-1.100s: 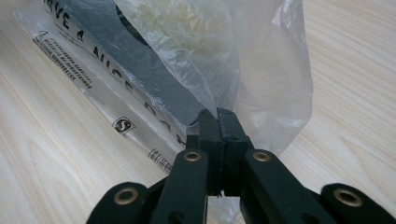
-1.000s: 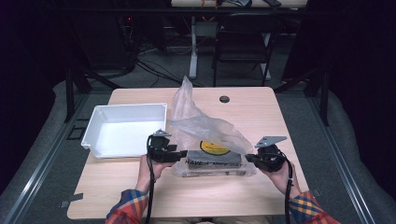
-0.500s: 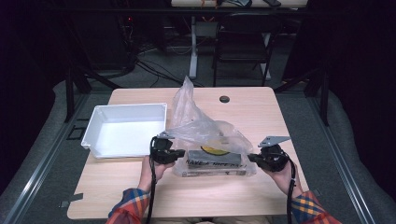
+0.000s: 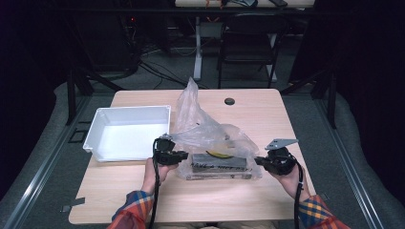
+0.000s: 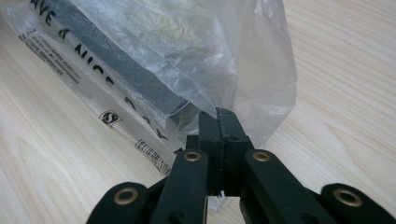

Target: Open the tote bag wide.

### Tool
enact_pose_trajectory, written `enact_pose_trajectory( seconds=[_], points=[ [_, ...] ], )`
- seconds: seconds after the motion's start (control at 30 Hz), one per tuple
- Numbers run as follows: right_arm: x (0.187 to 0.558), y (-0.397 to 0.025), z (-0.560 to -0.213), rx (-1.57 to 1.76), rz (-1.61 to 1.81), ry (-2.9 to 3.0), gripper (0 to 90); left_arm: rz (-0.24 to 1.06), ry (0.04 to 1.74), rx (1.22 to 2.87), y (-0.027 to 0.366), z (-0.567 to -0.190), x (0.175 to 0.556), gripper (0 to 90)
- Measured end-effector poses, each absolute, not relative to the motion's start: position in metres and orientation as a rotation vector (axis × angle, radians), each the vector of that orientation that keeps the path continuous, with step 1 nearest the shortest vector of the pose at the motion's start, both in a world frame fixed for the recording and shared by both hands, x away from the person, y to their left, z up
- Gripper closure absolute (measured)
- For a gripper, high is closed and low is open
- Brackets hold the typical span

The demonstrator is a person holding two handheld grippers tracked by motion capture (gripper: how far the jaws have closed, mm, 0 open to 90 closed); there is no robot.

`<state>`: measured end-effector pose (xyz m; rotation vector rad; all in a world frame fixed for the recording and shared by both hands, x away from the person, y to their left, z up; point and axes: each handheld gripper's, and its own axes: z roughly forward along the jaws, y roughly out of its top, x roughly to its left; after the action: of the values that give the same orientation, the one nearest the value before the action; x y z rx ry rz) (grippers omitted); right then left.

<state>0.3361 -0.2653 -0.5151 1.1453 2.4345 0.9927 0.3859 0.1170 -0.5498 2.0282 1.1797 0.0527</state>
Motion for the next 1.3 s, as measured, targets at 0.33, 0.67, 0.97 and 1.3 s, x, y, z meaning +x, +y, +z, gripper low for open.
enact_pose_trajectory(
  seconds=[0.33,0.67,0.97,1.3],
  points=[
    [0.336,-0.276,-0.516,1.183,0.993,2.415,90.0,0.079,1.094,2.093,0.122,-0.537,0.368,90.0],
    [0.35,-0.279,-0.533,1.257,0.923,2.43,90.0,0.054,1.047,2.235,0.115,-0.545,0.347,90.0],
    [0.364,-0.276,-0.551,1.304,0.836,2.464,90.0,0.035,1.03,2.327,0.109,-0.553,0.344,90.0],
    [0.359,-0.282,-0.541,1.255,0.786,2.521,65.4,0.067,1.03,2.391,0.108,-0.557,0.345,90.0]
  ],
)
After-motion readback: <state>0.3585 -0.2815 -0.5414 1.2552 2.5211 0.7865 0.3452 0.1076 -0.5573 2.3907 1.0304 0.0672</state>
